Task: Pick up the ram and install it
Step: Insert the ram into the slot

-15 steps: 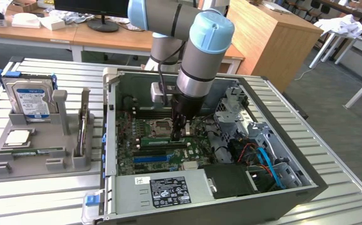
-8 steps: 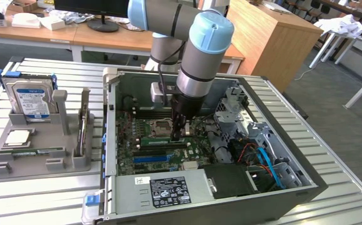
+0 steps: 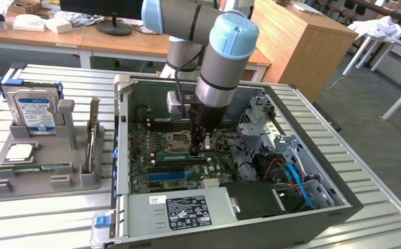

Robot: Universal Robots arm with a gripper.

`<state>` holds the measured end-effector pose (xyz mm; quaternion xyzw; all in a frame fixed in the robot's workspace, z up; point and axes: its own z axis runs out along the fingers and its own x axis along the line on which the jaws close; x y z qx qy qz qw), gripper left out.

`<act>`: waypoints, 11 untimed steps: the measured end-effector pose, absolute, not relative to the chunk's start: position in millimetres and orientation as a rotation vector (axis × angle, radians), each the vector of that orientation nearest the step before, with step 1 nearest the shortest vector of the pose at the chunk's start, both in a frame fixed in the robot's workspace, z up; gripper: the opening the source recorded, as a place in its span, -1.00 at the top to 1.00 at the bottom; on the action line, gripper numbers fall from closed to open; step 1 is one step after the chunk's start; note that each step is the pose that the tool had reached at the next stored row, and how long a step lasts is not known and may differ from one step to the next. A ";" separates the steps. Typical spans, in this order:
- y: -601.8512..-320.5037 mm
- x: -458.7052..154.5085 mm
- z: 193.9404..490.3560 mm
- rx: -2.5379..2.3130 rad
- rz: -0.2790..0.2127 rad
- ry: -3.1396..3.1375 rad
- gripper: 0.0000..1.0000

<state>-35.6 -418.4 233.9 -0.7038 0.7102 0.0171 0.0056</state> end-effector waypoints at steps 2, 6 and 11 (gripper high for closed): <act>-418.4 -35.6 233.2 -2.203 0.053 2.223 0.76; -418.5 -35.7 232.7 -2.203 0.053 2.224 0.76; -418.5 -35.7 232.0 -2.203 0.053 2.223 0.76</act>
